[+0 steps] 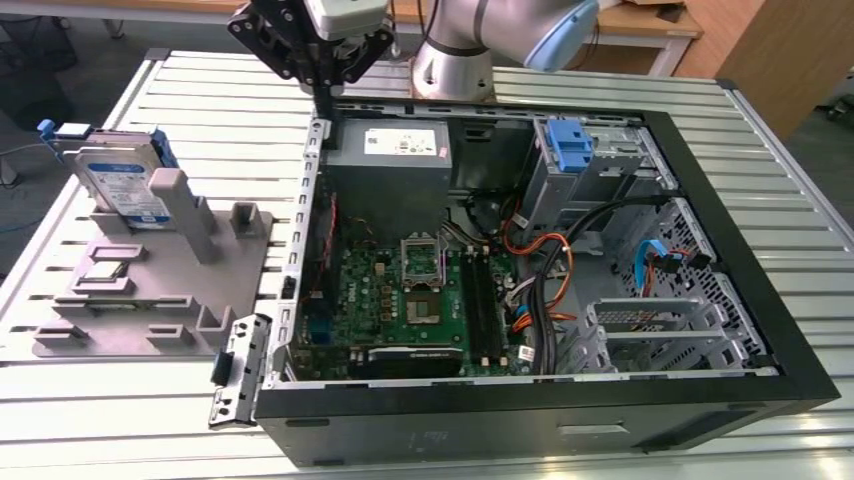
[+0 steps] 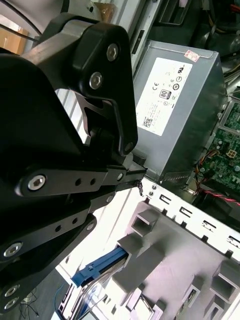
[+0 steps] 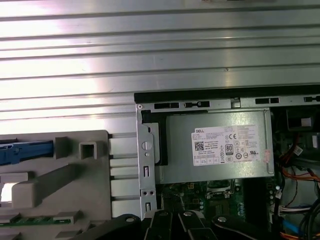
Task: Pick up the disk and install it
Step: 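Reach for the disk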
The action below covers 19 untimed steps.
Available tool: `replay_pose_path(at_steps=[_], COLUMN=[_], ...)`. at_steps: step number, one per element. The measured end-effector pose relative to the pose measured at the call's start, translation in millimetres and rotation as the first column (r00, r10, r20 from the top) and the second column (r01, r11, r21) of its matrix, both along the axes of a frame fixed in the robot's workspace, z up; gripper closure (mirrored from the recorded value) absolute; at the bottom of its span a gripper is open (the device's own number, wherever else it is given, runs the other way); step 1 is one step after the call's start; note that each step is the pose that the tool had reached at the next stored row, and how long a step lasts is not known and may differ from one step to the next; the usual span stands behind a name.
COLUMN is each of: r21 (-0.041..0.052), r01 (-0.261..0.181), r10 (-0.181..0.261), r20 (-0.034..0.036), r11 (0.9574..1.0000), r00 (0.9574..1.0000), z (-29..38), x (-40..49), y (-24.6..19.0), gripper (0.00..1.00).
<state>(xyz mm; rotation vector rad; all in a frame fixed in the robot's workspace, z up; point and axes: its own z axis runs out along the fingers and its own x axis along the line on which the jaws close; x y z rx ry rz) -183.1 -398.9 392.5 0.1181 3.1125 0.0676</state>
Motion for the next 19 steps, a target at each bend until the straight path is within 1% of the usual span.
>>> replay_pose_path(at_steps=[4,19], r21=[0.0001,0.0001], r01=[0.0,0.0], r10=[0.0,0.0], r20=[0.0001,0.0001], r11=[1.0,1.0], r00=[1.0,1.0], z=[-0.2,-0.3], x=[-4.1,-11.0], y=[0.0,0.0], gripper=[0.9,0.9])
